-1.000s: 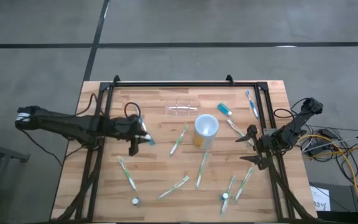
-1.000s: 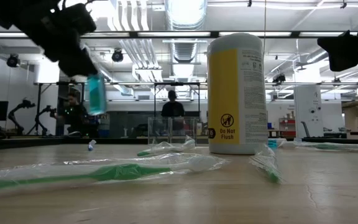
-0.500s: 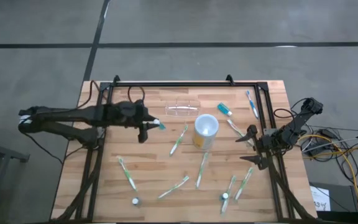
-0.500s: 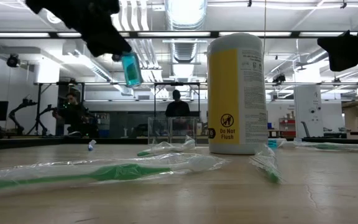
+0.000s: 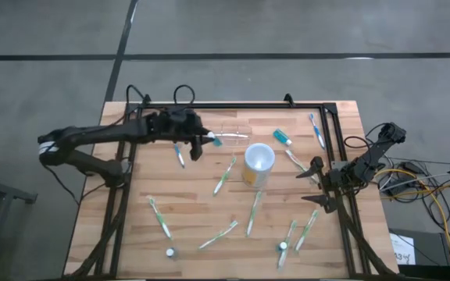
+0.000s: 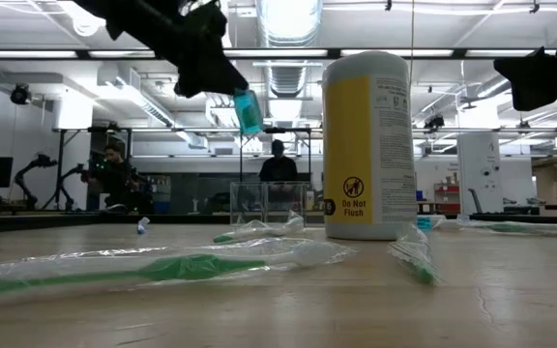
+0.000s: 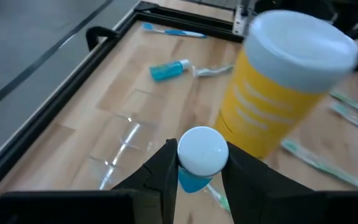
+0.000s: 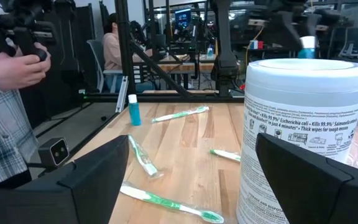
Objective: Pick & Place toothbrushing station
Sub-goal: Put the blue mouthwash into the middle section of the transparent organizer
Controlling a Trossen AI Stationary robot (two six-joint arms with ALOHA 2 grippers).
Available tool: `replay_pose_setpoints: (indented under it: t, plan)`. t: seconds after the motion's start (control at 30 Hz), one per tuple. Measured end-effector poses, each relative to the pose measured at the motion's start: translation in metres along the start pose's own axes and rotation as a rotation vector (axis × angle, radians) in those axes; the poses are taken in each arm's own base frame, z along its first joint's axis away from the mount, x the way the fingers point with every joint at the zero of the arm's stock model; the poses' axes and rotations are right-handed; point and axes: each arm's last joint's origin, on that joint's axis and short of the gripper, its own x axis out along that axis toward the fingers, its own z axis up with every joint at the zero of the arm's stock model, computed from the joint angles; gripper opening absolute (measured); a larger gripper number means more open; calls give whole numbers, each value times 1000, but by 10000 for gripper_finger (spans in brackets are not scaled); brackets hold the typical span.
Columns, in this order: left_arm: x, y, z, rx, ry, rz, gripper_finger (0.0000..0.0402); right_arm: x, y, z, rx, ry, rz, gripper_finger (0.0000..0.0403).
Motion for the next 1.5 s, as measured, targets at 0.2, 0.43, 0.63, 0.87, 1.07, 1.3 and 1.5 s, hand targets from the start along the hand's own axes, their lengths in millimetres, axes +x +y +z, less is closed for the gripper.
replay_pose_setpoints:
  t: [0.2, 0.43, 0.63, 0.87, 1.07, 1.3, 1.5]
  plan:
    - [21, 11, 10, 45, 18, 29, 108, 0, 0, 0, 0, 0, 0, 347]
    - [40, 27, 22, 41, 26, 68, 108, 0, 0, 0, 0, 0, 0, 349]
    - [57, 44, 25, -11, 50, 102, 108, 0, 0, 0, 0, 1, 0, 347]
    - [72, 56, 14, -37, 102, 110, 108, 0, 0, 0, 0, 1, -1, 349]
    - [77, 62, 9, -47, 120, 119, 108, 0, 0, 0, 0, 1, 0, 347]
    - [87, 64, 0, -60, 162, 105, 108, 0, 0, 0, 0, 1, 0, 348]
    - [97, 66, -9, -81, 200, 70, 108, 0, 0, 0, 0, 1, 0, 347]
